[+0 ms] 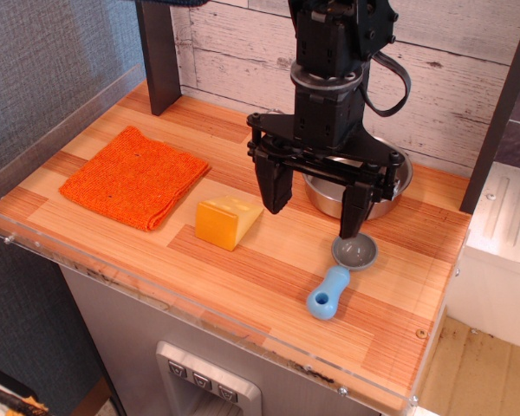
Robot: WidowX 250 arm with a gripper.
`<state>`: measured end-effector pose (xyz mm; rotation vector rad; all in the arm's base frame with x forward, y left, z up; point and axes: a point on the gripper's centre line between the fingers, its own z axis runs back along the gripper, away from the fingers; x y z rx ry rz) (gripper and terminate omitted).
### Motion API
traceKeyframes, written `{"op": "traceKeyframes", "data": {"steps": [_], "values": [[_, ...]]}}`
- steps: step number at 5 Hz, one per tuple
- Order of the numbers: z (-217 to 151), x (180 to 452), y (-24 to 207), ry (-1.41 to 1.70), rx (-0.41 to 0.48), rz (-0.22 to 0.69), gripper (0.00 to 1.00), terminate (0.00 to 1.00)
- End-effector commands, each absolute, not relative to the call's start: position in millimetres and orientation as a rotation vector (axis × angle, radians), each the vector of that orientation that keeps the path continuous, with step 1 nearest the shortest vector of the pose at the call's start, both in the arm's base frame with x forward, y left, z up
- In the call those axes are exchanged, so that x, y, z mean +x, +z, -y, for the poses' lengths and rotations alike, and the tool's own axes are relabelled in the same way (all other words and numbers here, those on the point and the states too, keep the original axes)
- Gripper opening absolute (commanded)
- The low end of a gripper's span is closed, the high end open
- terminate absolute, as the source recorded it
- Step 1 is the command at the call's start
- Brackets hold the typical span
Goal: Move the scoop and place it on the orange cloth.
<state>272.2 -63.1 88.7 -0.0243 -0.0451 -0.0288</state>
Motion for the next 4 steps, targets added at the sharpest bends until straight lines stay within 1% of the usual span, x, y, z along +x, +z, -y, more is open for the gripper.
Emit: {"op": "traceKeyframes", "data": {"steps": [1,2,4], "values": [[63.1,272.2,88.7,-0.029,-0.024,0.045,1.0,0.0],[75.8,275.8,74.6,-0.01,-0.049,0.058,1.0,0.0],[89.1,281.1,44.9,-0.072,-0.023,0.095,1.0,0.0]]}}
